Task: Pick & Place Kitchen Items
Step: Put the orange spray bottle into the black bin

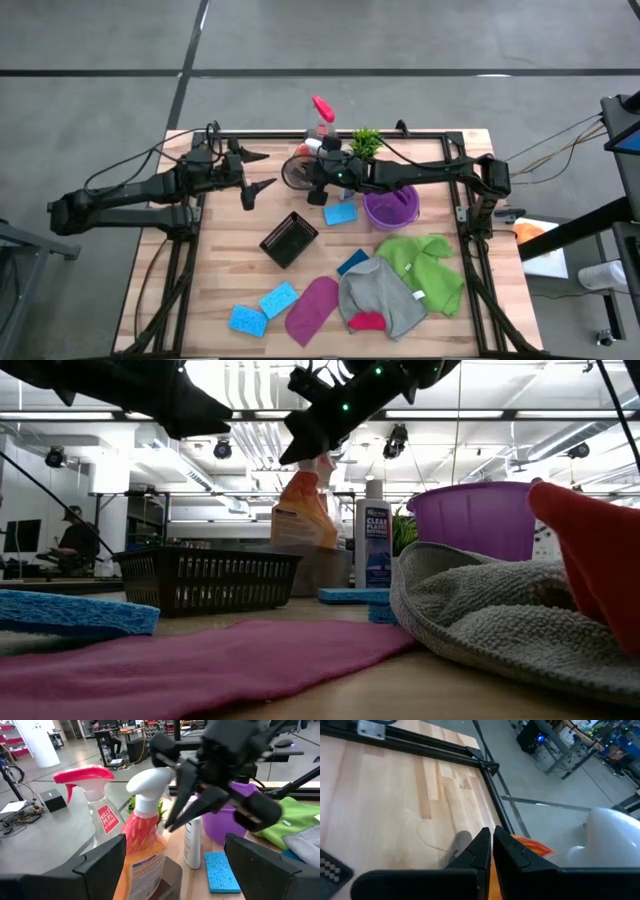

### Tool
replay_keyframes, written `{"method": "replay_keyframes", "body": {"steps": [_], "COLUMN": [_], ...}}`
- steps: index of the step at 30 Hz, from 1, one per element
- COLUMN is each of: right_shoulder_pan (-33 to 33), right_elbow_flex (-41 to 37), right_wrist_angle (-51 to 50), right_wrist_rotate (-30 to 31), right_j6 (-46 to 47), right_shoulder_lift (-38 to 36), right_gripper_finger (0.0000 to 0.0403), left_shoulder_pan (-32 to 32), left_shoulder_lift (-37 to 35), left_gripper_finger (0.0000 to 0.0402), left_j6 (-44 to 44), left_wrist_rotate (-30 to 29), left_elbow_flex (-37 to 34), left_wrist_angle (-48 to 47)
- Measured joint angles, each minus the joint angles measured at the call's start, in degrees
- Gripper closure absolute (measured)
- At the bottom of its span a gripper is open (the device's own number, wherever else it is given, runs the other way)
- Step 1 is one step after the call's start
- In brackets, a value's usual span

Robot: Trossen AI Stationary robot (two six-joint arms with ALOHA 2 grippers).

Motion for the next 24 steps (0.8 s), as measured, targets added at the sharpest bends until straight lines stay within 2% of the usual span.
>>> {"method": "replay_keyframes", "body": {"steps": [9, 15, 17, 22, 24], "right_shoulder_pan": [4.83, 4.98, 4.84, 4.81, 4.79], "right_elbow_flex": [-0.02, 0.0, -0.07, -0.13, -0.1], "right_wrist_angle": [-4.12, -10.94, -12.57, -14.21, -13.58], "right_wrist_rotate": [-12.29, -14.58, -12.32, 7.19, 9.97], "right_j6": [0.62, 4.75, 7.37, 10.27, 9.87], "right_shoulder_lift": [-3.43, -4.25, -4.23, -4.23, -4.23], "right_gripper_finger": [0.0384, 0.0384, 0.0384, 0.0385, 0.0385], "left_shoulder_pan": [-0.15, -0.17, -0.19, -0.21, -0.21], "left_shoulder_lift": [0.05, 0.18, 0.7, 5.43, 8.08], "left_gripper_finger": [0.0066, 0.0066, 0.0066, 0.0066, 0.0066], "left_j6": [-0.2, -1.51, -2.54, -3.21, -3.32], "left_wrist_rotate": [0.0, 0.04, 0.05, 0.02, 0.02], "left_elbow_flex": [-0.02, -0.04, -0.04, -0.04, -0.04], "left_wrist_angle": [-1.66, -2.21, -2.26, -2.23, -1.54]}}
